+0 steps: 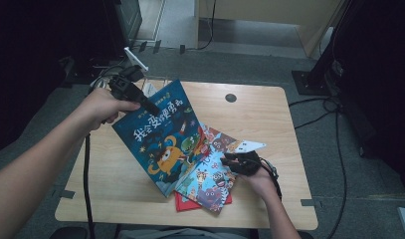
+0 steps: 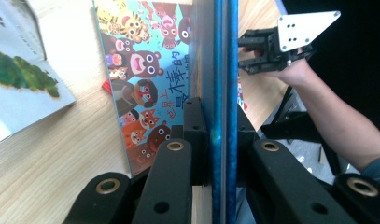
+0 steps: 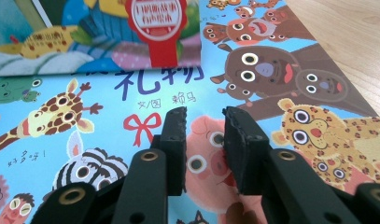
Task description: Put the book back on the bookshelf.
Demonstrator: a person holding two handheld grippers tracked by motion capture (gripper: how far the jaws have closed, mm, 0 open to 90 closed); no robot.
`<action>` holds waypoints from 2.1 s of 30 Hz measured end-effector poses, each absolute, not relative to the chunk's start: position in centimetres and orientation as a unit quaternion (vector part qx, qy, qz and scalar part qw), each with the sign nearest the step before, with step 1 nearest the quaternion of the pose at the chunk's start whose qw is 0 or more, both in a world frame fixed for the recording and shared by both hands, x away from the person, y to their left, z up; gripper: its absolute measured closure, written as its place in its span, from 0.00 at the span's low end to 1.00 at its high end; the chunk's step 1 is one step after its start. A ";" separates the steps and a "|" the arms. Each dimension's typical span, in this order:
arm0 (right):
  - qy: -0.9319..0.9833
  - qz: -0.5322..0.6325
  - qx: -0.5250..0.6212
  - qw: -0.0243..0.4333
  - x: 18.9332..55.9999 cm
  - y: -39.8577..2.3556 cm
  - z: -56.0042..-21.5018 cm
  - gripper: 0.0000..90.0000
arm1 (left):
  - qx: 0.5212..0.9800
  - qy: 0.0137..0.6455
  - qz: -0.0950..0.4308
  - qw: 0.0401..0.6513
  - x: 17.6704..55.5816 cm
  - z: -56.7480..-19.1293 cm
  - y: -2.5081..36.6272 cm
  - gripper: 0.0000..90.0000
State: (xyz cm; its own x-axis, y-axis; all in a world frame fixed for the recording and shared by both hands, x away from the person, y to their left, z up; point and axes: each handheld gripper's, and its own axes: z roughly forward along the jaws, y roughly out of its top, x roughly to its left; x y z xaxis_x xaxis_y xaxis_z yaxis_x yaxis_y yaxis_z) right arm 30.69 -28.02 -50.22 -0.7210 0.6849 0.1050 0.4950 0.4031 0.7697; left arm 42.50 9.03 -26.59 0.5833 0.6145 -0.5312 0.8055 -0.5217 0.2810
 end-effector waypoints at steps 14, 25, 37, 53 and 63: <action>0.819 0.418 0.374 0.124 31.5 -26.9 -50.0 0.57 | 0.816 0.460 -0.186 0.296 40.3 -24.7 16.7 0.92; 0.812 0.429 0.371 0.139 32.5 -26.2 -50.1 0.55 | 0.791 0.494 -0.179 0.312 37.9 -24.9 21.7 0.91; 0.826 0.414 0.359 0.133 33.4 -25.2 -50.4 0.51 | 0.763 0.534 -0.173 0.321 35.2 -25.5 26.7 0.90; 0.833 0.413 0.336 0.150 33.2 -24.9 -50.7 0.47 | 0.730 0.580 -0.157 0.325 33.6 -26.2 32.2 0.90; 0.833 0.414 0.335 0.150 33.2 -24.9 -50.7 0.47 | 0.710 0.618 -0.129 0.311 35.0 -26.2 34.2 0.90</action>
